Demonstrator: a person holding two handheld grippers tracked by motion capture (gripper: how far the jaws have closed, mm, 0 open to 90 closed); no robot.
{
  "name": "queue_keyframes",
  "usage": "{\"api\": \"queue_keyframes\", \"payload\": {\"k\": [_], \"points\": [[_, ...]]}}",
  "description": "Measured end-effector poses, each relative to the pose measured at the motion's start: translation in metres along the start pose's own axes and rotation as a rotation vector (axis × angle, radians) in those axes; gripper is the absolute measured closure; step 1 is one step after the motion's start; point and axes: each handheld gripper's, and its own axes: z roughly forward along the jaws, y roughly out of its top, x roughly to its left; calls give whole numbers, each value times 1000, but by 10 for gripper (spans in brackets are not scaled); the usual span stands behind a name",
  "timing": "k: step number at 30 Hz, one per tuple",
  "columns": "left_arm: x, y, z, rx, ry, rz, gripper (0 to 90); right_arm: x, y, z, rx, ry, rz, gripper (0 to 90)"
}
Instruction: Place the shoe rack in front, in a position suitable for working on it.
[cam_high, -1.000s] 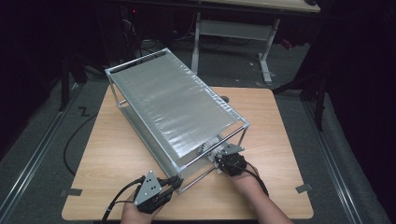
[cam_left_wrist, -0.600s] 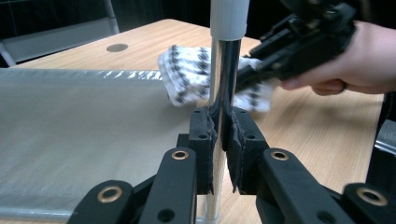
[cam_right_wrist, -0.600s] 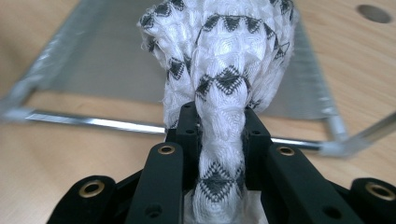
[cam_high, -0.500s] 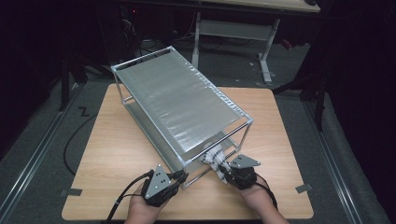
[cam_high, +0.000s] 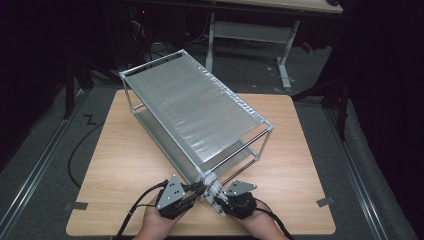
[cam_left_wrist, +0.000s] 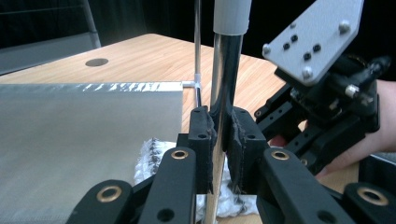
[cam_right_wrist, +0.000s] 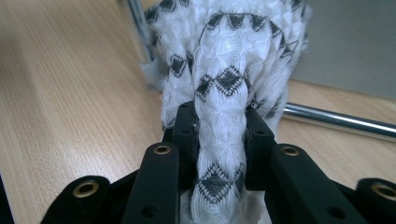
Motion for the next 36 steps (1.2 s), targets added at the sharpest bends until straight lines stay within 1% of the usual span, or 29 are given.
{"api": "queue_keyframes", "payload": {"k": [2,3,4,6,10,12,13,16,17,18,20,21,23,25,26,28,30,32,36], "points": [[-1,0,1,-1,3,-8,806,1,-1,0,-7,7,-3,682],[-1,0,1,0,2,-6,806,2,-1,0,-7,2,-11,655],[-2,0,2,-1,-1,-3,807,3,-1,0,-4,-6,-9,618],[-3,0,3,-5,-5,2,808,3,-2,0,-9,1,2,600],[-4,0,7,-13,-15,4,808,-1,-2,-3,-32,-9,13,573],[-4,0,8,-16,-21,5,807,-2,-3,-5,-35,-20,7,583],[-3,0,8,-17,-25,6,807,-3,-4,-5,-39,-24,4,604],[-2,0,7,-13,-31,3,807,-5,-5,-6,-30,-33,2,657],[-2,0,7,-13,-31,3,807,-5,-5,-6,-30,-33,2,657],[-2,0,6,-12,-29,1,806,-6,-5,-5,-24,-42,9,681],[-2,0,5,-8,-28,-3,806,-7,-5,-3,-20,-56,13,693],[-2,0,4,-7,-30,-11,805,-9,-5,-2,-20,-65,23,696],[-1,0,4,-6,-36,-23,803,-14,-5,-2,-18,-85,42,701],[-1,0,4,-4,-40,-22,802,-20,-8,-4,-15,-114,63,710],[-1,0,4,-4,-42,-22,802,-24,-9,-5,-13,-126,82,712],[-1,1,4,-3,-44,-20,801,-35,-11,-8,-15,-160,123,715],[0,0,4,-3,-45,-18,802,-45,-14,-10,-19,-186,148,717],[0,0,4,-4,-50,-19,802,-57,-17,-13,-22,-212,188,717],[1,0,4,-6,-51,-17,801,-78,-24,-19,-24,-281,229,718]]}}
